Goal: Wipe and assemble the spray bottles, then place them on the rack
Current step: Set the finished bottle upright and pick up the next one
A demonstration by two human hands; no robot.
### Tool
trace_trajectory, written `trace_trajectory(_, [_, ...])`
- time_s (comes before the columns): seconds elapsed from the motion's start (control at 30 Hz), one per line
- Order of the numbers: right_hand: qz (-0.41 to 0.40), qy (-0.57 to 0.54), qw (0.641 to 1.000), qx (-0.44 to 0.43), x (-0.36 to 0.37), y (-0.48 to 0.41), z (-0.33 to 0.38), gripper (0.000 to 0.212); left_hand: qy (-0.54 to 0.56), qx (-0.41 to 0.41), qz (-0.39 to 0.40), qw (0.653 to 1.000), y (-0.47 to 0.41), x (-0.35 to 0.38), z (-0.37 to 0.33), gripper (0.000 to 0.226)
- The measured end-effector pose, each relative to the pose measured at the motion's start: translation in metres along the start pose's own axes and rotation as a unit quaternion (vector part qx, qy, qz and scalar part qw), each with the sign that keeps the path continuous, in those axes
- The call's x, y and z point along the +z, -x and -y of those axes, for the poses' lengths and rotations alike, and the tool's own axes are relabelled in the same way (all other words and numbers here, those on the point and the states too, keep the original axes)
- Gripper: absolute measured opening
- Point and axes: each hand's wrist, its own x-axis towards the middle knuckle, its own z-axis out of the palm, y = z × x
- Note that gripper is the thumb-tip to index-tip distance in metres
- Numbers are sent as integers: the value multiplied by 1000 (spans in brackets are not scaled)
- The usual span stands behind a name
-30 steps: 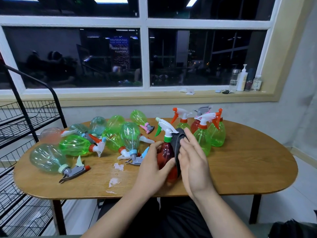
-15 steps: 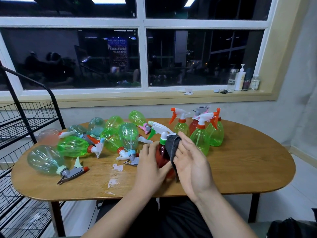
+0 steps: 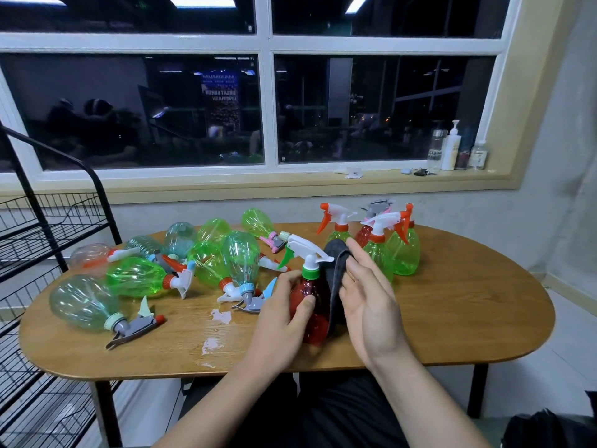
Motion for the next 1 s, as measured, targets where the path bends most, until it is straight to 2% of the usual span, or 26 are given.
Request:
trace_trajectory(0.2, [13,127,989,-73,0,6,-1,65,17,12,3,1000,1,-1,1,38])
trace_trajectory(0.33, [28,231,965,-125,-4,10,-6,64,14,-2,-18,1000,-4,2,9,52])
trace_trajectory(0.5, [58,452,873,-173,-4,7,-16,65,-31,2,0,1000,-5,2,4,68])
trace_trajectory(0.63, [75,493,846,-187,-7,1,-26,67,-4,21,33,999,-4,1,-2,46])
trace_trajectory(0.7, [85,509,833,-202,-7,0,-29,69,-1,12,43,999,-4,2,-3,46])
trace_trajectory(0.8, [116,521,817,-220,-2,8,-32,71,-14,-4,45,999,-7,3,-1,29])
trace_trajectory(0.9, [149,537,798,-230,2,16,-34,73,-23,-5,39,999,-7,3,-2,37])
trace_trajectory(1.0, [167,556,778,-240,2,17,-36,73,-34,-27,39,998,-5,3,1,33])
